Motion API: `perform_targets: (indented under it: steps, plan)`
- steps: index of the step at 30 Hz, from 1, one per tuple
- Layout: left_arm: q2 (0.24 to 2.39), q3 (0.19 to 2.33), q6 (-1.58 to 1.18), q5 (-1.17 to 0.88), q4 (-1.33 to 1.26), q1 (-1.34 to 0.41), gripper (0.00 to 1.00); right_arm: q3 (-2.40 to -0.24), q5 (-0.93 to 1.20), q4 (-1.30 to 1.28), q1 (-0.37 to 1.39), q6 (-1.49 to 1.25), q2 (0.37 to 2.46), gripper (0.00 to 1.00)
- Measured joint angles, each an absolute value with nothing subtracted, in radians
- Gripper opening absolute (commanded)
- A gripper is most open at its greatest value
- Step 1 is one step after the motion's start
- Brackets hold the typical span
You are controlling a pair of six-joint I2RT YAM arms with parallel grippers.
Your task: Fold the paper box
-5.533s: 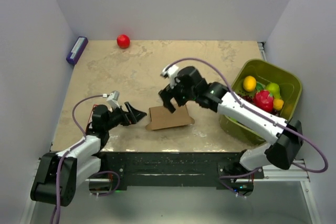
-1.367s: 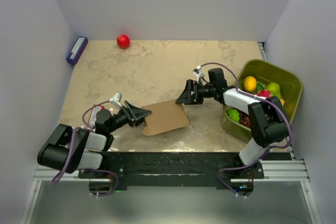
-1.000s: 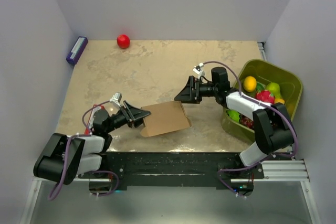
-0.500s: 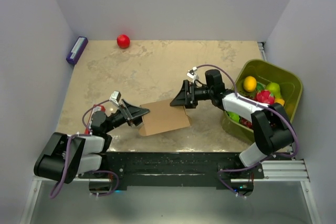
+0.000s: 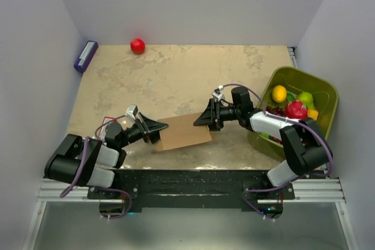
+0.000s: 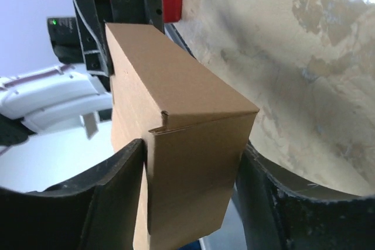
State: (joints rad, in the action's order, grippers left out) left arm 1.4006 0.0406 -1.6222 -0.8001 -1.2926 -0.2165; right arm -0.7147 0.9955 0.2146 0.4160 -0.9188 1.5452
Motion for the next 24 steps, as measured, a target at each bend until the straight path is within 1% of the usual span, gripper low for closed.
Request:
perform_targets:
  steps: [2,3,5,6,8,9,10,11,17,19,24]
  plan:
    - [1.436,0.041,-1.632,-0.807,-1.313,-0.216,0.28,-0.694,0.989,0.234,0.412,-0.97,1.535,0.4]
    - [1.456,0.041,-1.636,-0.808,-1.325,-0.216,0.39,-0.685,0.981,0.248,0.41,-0.999,1.53,0.38]
    - [1.5,0.041,-1.649,-0.812,-1.349,-0.216,0.53,-0.675,0.972,0.261,0.409,-1.03,1.521,0.32]
    - [1.523,0.041,-1.659,-0.814,-1.362,-0.216,0.66,-0.67,0.962,0.265,0.409,-1.046,1.518,0.29]
    - [1.575,0.043,-1.67,-0.82,-1.385,-0.216,0.78,-0.666,0.949,0.263,0.408,-1.071,1.517,0.23]
    - [1.602,0.045,-1.67,-0.825,-1.383,-0.216,0.89,-0.665,0.948,0.263,0.409,-1.078,1.517,0.23]
    - [1.627,0.045,-1.673,-0.834,-1.377,-0.216,0.97,-0.665,0.941,0.263,0.41,-1.081,1.516,0.22]
    - [1.644,0.045,-1.668,-0.838,-1.369,-0.216,1.0,-0.665,0.936,0.261,0.41,-1.083,1.516,0.19]
    - [1.665,0.046,-1.63,-0.857,-1.357,-0.216,1.0,-0.665,0.931,0.246,0.41,-1.098,1.516,0.11]
    - [1.65,0.05,-1.6,-0.859,-1.349,-0.215,1.0,-0.665,0.932,0.245,0.407,-1.107,1.516,0.11]
    - [1.494,0.121,-1.404,-0.859,-1.25,-0.202,1.0,-0.671,0.933,0.231,0.387,-1.122,1.509,0.09]
